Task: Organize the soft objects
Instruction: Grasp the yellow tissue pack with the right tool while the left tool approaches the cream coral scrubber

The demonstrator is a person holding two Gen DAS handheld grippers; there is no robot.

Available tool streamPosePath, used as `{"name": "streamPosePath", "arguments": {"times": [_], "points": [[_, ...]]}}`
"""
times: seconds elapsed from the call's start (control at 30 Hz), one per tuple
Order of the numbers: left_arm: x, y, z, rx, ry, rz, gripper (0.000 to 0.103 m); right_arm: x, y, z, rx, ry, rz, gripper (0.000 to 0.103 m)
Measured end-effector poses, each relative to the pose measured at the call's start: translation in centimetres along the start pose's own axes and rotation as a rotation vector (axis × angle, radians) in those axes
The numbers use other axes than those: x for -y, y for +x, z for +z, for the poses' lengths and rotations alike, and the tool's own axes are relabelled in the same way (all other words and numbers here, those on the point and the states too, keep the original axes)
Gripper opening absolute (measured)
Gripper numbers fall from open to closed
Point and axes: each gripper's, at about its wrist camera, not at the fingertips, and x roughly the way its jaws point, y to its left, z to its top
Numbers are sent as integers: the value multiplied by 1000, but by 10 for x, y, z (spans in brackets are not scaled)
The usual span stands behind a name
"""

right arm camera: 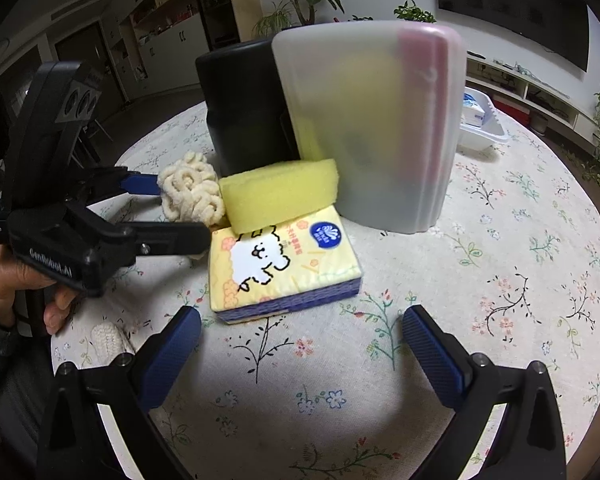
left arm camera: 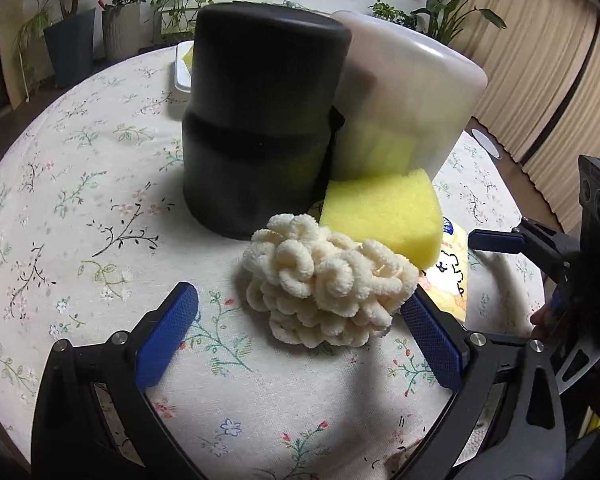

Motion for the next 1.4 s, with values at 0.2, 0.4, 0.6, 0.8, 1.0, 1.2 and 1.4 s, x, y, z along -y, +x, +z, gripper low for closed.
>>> {"name": "streamPosePath", "arguments": {"times": [0.2,0.4,0.6,0.8,1.0,1.2,1.4], "points": [[0,2,1,-2,5,-9,102,-8,7,5,-23,-50,-9,103],[-6,3,5,1,-8,-30,102,-8,18,21,-31,-88,-29,103],[-8,0,3,8,-12,-25,102,-11,26,25,-43,-124,-55,89],[-1,0,1,1,20,-17,102,-6,18,21,-39,-120,-65,77],[9,4,2,-12,68,-2,101,-2,8,10,-51,-96,-79,77],[6,2,2,-4,64,0,79,1,0,3,-50,-84,-92,77],[13,6,2,-21,109,40,75,5,-4,-3,-38,-74,-91,77]]}}
